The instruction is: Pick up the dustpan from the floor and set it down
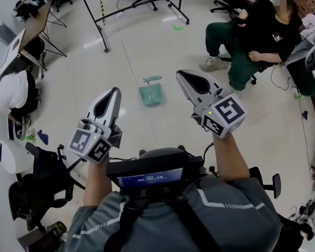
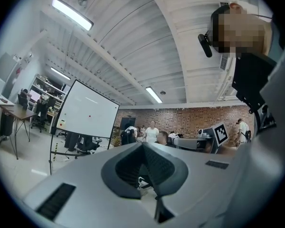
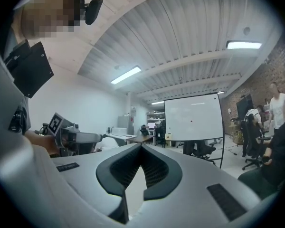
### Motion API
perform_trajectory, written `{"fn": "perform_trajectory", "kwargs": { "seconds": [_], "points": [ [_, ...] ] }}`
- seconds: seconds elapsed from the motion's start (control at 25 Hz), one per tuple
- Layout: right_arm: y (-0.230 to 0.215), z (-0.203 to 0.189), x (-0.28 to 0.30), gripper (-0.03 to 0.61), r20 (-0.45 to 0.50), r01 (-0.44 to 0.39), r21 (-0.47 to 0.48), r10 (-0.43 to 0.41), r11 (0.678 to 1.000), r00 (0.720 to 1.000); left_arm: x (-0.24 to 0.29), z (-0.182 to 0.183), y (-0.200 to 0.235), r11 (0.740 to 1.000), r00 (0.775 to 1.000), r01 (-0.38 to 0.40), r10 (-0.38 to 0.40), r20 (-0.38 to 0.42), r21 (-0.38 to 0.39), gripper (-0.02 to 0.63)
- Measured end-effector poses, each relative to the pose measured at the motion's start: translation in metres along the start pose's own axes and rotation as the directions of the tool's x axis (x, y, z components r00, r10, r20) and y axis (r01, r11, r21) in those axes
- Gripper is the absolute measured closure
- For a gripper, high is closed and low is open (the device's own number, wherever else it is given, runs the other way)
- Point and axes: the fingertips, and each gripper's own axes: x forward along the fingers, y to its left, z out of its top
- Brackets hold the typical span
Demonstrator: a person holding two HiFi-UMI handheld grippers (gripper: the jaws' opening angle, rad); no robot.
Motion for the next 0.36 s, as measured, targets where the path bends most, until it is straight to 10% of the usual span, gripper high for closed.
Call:
{"fn": "perform_trajectory", "kwargs": {
  "seconds": [0.36],
  "points": [
    [-0.017, 0.005, -0.035, 0.569, 0.007, -0.004, 0.007, 0.004, 1.000, 1.000, 0.013, -0.009, -0.034, 1.000, 1.000, -0.005, 0.005, -0.012, -0.010, 0.591]
  ]
}}
